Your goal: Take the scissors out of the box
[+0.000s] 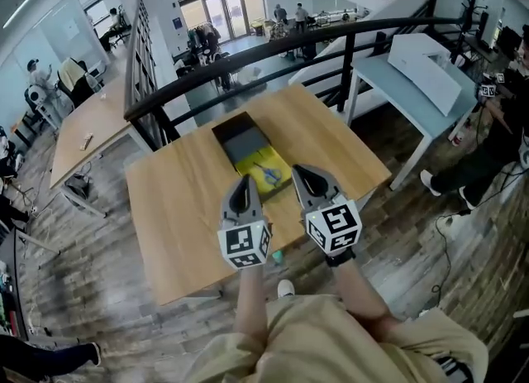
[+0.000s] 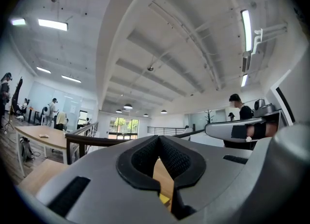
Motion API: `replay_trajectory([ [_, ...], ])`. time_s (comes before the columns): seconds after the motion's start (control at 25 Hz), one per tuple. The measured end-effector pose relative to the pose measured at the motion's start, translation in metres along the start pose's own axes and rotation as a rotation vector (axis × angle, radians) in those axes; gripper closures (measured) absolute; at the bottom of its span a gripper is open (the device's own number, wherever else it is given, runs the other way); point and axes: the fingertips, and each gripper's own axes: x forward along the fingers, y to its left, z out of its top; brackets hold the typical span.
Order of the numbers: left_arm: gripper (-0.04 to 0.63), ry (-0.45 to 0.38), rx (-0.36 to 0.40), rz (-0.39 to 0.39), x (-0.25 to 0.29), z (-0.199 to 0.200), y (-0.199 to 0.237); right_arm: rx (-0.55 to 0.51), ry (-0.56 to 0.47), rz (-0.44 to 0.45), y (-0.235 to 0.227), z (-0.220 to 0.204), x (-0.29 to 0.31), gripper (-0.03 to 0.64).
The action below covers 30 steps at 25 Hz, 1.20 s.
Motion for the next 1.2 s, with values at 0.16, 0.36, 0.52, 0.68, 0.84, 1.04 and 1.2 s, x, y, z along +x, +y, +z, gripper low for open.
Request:
replay_trajectory([
  [0.16,0.583,0.0,0.0,-0.007,0.026,-0.004,0.033,-0.006,0.013,-0.017,0.0,-0.01,0.042,0.603],
  [0.36,0.583,0.003,-0.025,0.001,0.046,-0.019,0.064,-0.022,0.036,-0.002,0.007,-0.026,0.082,0.603],
  [0.52,0.583,0.019,-0.051,0.005,0.062,-0.032,0.078,-0.031,0.056,0.01,0.007,-0.037,0.099,0.603],
  [0.68,0.583,0.034,-0.05,-0.005,0.083,-0.04,0.078,-0.022,0.08,0.022,-0.004,-0.048,0.114,0.603],
  [0.84,0.583,0.062,-0.03,-0.007,0.112,-0.046,0.075,0.007,0.102,0.046,-0.025,-0.06,0.136,0.603],
  [1.04,0.583,0.077,-0.023,0.015,0.146,-0.052,0.082,0.025,0.129,0.079,-0.048,-0.073,0.176,0.601],
  [1.2,0.583,0.114,-0.047,0.024,0.163,-0.075,0.086,0.023,0.193,0.099,-0.058,-0.098,0.193,0.601],
])
